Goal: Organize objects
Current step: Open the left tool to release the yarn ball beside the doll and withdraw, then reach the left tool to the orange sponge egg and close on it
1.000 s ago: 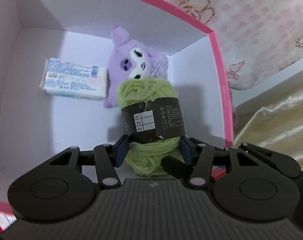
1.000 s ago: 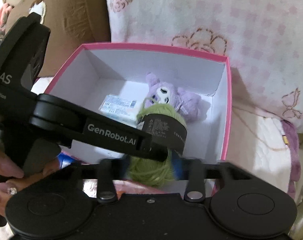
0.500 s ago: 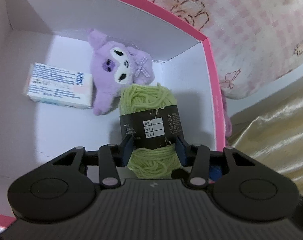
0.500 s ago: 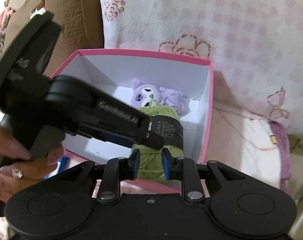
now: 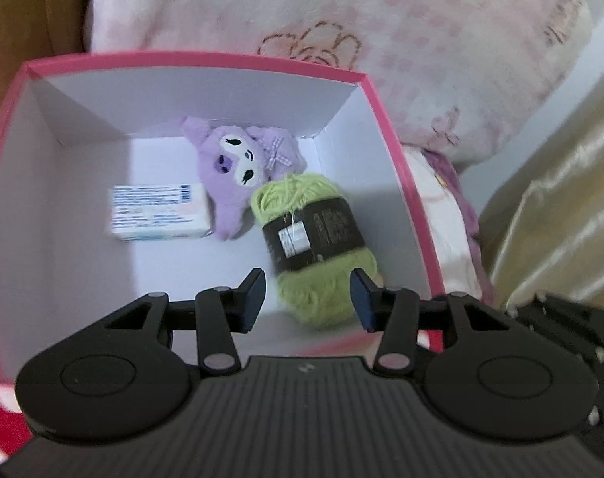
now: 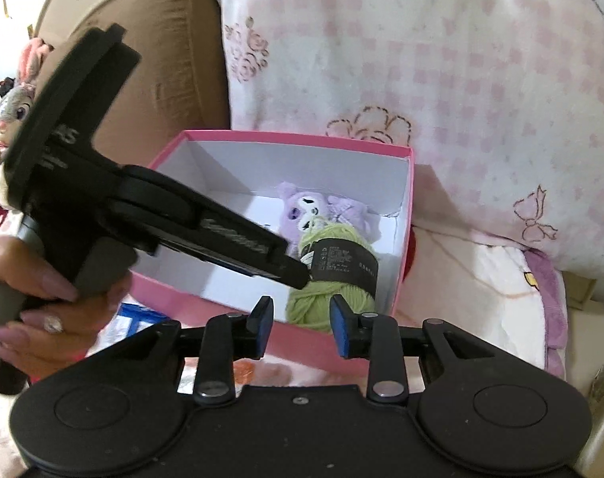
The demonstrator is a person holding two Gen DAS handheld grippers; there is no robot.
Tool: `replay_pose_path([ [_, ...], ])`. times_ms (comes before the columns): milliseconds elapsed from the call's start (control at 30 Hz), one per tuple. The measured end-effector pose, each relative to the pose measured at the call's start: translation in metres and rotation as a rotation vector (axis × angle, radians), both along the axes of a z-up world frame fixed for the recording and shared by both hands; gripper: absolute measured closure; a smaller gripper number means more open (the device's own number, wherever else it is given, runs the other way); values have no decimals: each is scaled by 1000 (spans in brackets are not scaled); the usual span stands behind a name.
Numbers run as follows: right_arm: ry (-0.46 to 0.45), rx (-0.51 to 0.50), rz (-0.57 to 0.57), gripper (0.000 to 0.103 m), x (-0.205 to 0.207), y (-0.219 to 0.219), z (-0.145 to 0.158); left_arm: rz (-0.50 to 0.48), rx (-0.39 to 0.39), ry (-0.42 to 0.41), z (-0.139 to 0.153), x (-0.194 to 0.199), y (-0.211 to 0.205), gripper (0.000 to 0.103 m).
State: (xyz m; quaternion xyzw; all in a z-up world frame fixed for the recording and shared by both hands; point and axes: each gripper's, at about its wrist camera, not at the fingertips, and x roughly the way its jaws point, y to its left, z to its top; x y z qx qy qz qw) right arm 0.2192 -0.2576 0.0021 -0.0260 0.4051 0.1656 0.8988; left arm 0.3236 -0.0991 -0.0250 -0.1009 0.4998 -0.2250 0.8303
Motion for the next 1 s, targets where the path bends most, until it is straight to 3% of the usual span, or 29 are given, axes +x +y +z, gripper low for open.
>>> replay_pose_path([
  [67, 17, -16, 22, 58, -9, 4, 6, -17, 17, -16, 16, -11, 13, 56],
  [400, -15, -26, 77, 51, -59, 22, 51, -66, 102, -68, 62, -73, 60, 52],
  [867, -78, -17, 130, 31, -130, 53, 86, -151, 151, -71, 85, -147, 104, 47],
  [1000, -99, 5, 135, 28, -148, 59, 92, -165, 177, -73, 93, -165, 117, 40],
])
